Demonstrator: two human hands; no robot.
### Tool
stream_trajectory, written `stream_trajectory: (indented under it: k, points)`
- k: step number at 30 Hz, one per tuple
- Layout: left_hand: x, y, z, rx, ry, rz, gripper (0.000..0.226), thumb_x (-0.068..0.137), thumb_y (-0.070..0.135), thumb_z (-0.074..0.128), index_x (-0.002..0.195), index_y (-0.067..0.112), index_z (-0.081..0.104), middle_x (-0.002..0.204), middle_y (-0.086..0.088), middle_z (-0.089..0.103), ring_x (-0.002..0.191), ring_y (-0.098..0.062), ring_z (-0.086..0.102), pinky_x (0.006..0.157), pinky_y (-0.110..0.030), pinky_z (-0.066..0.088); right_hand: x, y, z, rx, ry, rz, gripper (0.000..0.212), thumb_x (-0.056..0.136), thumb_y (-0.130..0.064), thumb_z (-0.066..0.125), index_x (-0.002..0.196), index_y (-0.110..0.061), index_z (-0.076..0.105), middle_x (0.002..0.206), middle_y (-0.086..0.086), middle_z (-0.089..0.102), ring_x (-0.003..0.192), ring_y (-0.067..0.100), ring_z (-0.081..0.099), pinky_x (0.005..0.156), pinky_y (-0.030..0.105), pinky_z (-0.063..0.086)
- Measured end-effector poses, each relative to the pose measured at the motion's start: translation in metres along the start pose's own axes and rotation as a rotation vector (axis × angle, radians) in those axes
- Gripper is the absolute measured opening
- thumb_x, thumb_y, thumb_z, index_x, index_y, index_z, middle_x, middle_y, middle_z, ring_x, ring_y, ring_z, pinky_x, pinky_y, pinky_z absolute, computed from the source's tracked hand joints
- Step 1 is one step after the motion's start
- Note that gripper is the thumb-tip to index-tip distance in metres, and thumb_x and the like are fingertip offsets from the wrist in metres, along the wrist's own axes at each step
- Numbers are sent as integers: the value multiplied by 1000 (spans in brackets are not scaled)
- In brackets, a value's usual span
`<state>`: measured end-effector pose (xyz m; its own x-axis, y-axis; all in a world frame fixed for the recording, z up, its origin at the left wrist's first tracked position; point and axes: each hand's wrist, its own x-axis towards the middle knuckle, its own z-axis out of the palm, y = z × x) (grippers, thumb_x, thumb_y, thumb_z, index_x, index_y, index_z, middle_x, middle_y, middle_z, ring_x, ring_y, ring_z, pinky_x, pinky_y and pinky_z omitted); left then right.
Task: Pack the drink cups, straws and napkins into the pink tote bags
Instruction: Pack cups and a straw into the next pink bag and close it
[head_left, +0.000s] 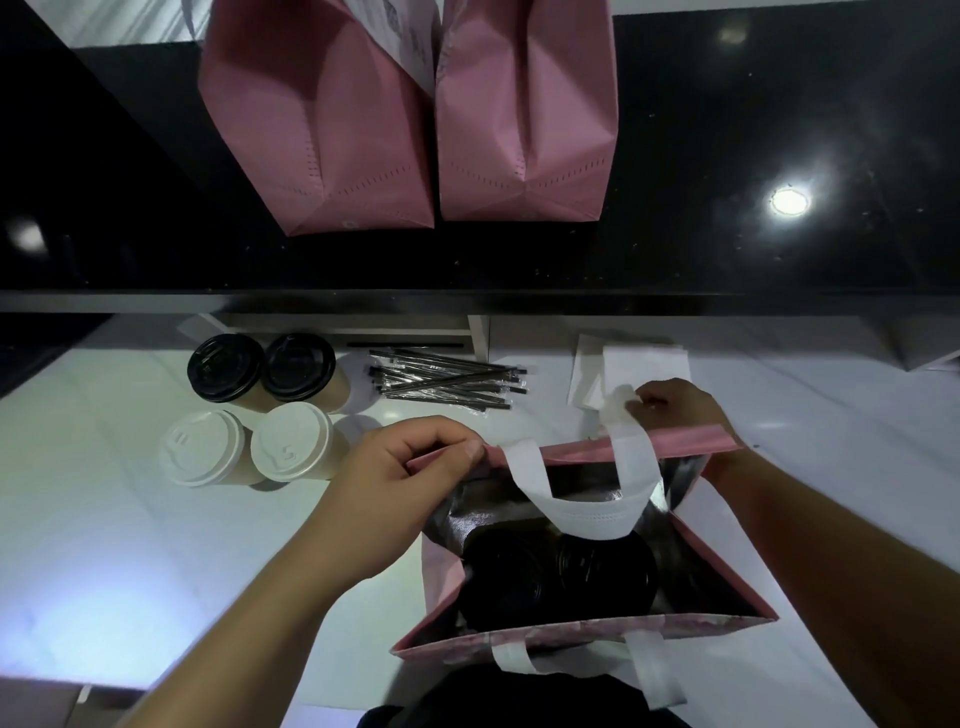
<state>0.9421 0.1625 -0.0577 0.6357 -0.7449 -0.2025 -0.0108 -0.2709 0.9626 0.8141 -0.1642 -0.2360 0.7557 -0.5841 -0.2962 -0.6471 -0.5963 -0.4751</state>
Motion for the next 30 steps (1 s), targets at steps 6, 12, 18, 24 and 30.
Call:
stream_trajectory:
  k: [6, 12, 18, 24, 30]
  points:
    - [0, 1, 0, 24, 18, 1, 33, 102, 10, 64, 84, 33, 80, 94, 10, 80, 90, -3, 76, 77, -10, 54, -26, -9, -24, 333, 225, 119, 28, 102, -29, 55, 89, -7, 67, 85, 13, 69, 83, 36, 66, 80, 49, 55]
    - [-2, 1, 2, 59, 103, -14, 34, 103, 13, 64, 84, 35, 81, 92, 10, 81, 85, -4, 76, 68, -11, 55, -69, -23, -74, 452, 362, 123, 24, 105, -41, 47, 101, -20, 59, 95, 7, 64, 81, 25, 63, 58, 38, 54]
    - [-1, -5, 2, 116, 166, -17, 21, 103, 26, 64, 92, 34, 80, 90, 8, 81, 81, -14, 76, 69, -18, 60, -145, -70, -128, 457, 531, 0, 34, 91, -67, 37, 105, -38, 48, 98, -18, 59, 86, 4, 60, 58, 14, 48]
    - [4, -7, 3, 161, 196, -3, 21, 102, 32, 64, 90, 39, 79, 88, 12, 79, 81, -6, 75, 63, -21, 60, -199, -124, -174, 261, 648, -309, 3, 103, -46, 39, 104, -47, 42, 93, -45, 54, 85, -18, 56, 56, 16, 40]
    - [11, -8, 2, 134, 199, -1, 19, 101, 38, 64, 89, 42, 79, 89, 16, 79, 84, -1, 74, 68, -19, 54, -215, -170, -177, -91, 251, -623, 19, 97, -51, 34, 108, -40, 45, 81, -20, 55, 62, 8, 53, 50, 20, 41]
